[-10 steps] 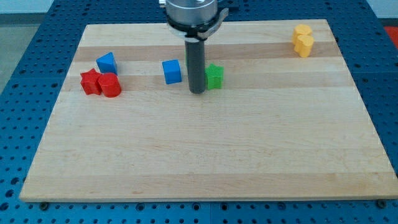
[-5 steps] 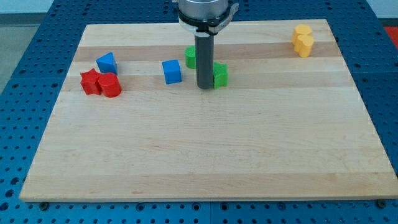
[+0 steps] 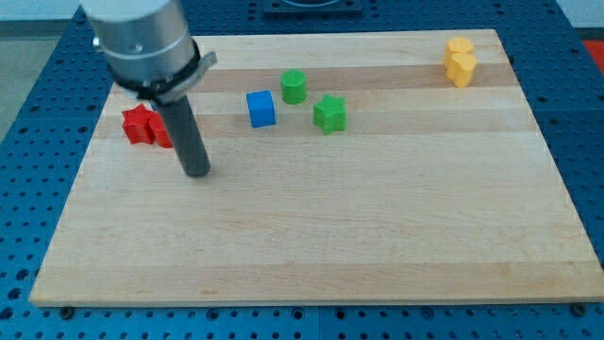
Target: Slightly push the green star towards right
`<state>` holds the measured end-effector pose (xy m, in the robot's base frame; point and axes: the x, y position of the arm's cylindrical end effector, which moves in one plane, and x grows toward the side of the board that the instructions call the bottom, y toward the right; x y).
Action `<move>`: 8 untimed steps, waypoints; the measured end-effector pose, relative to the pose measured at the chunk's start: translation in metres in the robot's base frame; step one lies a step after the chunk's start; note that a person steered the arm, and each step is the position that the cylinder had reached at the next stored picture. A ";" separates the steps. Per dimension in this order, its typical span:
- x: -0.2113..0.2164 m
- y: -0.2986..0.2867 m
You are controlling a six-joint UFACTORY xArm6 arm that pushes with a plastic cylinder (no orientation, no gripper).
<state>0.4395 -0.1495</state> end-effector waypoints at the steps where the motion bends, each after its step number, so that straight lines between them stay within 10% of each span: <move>1: -0.048 0.008; 8: -0.150 0.029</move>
